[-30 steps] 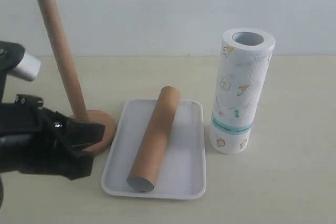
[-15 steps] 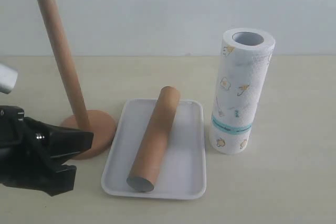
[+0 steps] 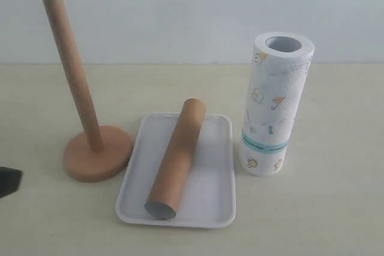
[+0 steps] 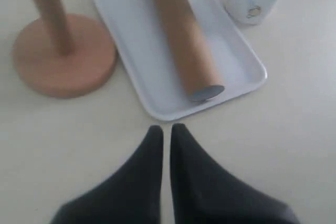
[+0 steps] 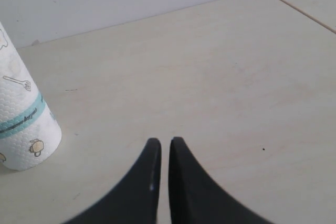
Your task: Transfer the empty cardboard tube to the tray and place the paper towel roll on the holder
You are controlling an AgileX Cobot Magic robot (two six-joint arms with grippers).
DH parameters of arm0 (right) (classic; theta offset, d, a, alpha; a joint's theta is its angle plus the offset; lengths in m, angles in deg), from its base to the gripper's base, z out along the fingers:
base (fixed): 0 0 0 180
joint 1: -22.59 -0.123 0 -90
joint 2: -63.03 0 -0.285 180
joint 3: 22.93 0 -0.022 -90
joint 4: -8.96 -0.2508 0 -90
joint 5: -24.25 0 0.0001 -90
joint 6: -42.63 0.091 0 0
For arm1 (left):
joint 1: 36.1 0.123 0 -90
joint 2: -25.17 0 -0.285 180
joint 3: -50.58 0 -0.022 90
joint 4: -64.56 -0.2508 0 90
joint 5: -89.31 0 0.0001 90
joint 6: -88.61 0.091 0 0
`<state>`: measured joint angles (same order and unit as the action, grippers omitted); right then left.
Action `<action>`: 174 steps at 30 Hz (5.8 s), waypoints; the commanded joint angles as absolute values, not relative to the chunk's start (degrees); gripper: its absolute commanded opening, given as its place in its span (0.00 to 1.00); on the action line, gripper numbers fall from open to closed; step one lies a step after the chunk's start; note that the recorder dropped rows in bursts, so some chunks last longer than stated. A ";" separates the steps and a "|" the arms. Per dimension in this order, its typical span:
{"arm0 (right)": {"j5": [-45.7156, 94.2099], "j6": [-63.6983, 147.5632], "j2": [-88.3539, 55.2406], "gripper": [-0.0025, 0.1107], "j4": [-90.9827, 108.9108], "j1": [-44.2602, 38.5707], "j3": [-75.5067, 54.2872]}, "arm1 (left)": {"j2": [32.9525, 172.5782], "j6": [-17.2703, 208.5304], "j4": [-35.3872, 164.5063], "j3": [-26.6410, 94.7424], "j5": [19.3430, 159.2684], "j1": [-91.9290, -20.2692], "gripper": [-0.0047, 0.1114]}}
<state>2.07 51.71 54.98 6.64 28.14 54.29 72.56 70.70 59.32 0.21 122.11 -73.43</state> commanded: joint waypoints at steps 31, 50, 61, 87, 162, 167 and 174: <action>2.55 51.56 55.24 0.07 6.76 28.33 54.29 | 36.47 87.23 86.78 -17.40 107.55 -33.30 0.08; 2.55 51.56 55.24 0.07 6.76 28.33 54.29 | 32.95 101.16 86.33 -26.64 89.79 -36.52 0.08; 2.55 51.56 55.24 0.07 6.76 28.33 54.29 | 32.95 109.22 82.57 -26.64 95.81 -40.38 0.08; 2.55 51.56 55.24 0.07 6.76 28.33 54.29 | 32.95 89.35 70.40 -26.64 107.74 -40.38 0.08; 66.33 103.02 -6.63 0.07 63.56 27.44 36.63 | 32.95 88.18 69.88 -26.64 107.47 -40.38 0.08; 70.40 99.76 -15.44 0.07 64.10 22.91 37.16 | 32.95 88.18 69.88 -26.64 107.47 -40.38 0.08; 70.14 94.50 -23.93 0.07 61.32 16.11 37.16 | 32.95 88.18 69.88 -26.64 107.57 -40.38 0.08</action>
